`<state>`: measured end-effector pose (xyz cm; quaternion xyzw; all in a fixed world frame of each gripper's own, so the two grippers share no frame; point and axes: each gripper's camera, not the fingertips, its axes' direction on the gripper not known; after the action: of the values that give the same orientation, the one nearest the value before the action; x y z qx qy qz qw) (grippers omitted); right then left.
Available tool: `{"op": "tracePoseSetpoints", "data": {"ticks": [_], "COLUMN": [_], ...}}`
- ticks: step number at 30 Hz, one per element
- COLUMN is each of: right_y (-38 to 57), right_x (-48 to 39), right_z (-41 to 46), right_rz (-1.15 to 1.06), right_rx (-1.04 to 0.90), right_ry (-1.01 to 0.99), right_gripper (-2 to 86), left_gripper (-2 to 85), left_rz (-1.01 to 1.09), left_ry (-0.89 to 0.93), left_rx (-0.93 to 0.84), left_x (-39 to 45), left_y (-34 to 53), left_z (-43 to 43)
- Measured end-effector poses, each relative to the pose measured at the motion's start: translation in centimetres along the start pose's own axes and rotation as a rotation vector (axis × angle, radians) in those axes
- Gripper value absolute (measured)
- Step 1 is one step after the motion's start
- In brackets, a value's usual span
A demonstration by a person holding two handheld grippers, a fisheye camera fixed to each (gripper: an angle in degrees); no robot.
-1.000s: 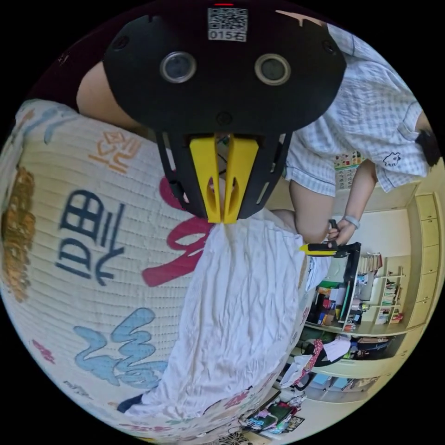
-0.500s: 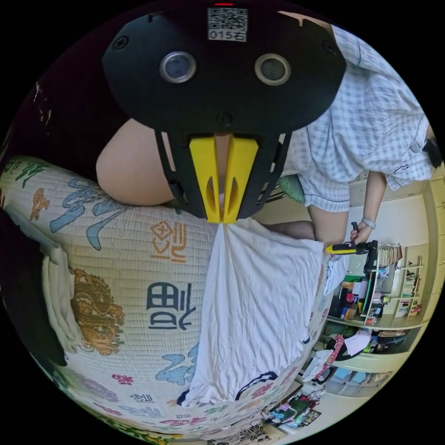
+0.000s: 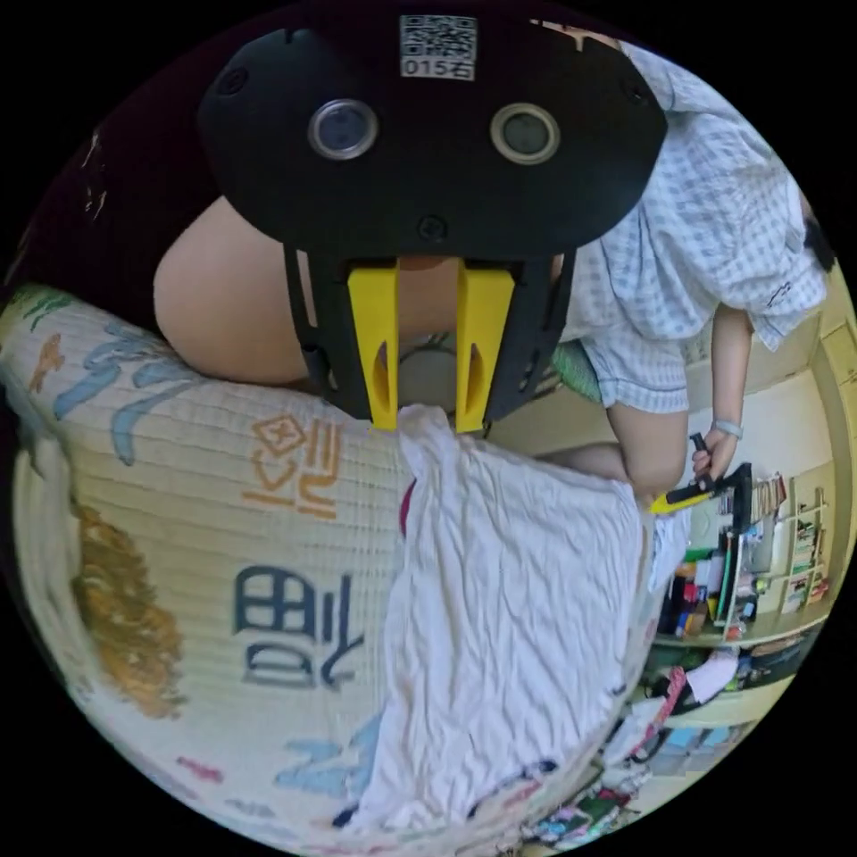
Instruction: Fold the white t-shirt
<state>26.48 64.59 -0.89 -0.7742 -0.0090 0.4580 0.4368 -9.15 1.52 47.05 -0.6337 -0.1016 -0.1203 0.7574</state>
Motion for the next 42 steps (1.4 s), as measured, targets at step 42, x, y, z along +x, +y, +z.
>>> {"op": "tracePoseSetpoints", "data": {"ticks": [42], "right_y": [6.4], "right_x": [-5.1], "right_z": [-3.9], "right_rz": [-0.182], "right_rx": [1.128], "right_ry": [0.185], "right_gripper": [-0.5], "left_gripper": [7.0], "left_rz": [0.452], "left_ry": [0.014], "left_rx": [0.640], "left_x": [26.2], "left_y": [3.5], "left_z": [-22.2]}}
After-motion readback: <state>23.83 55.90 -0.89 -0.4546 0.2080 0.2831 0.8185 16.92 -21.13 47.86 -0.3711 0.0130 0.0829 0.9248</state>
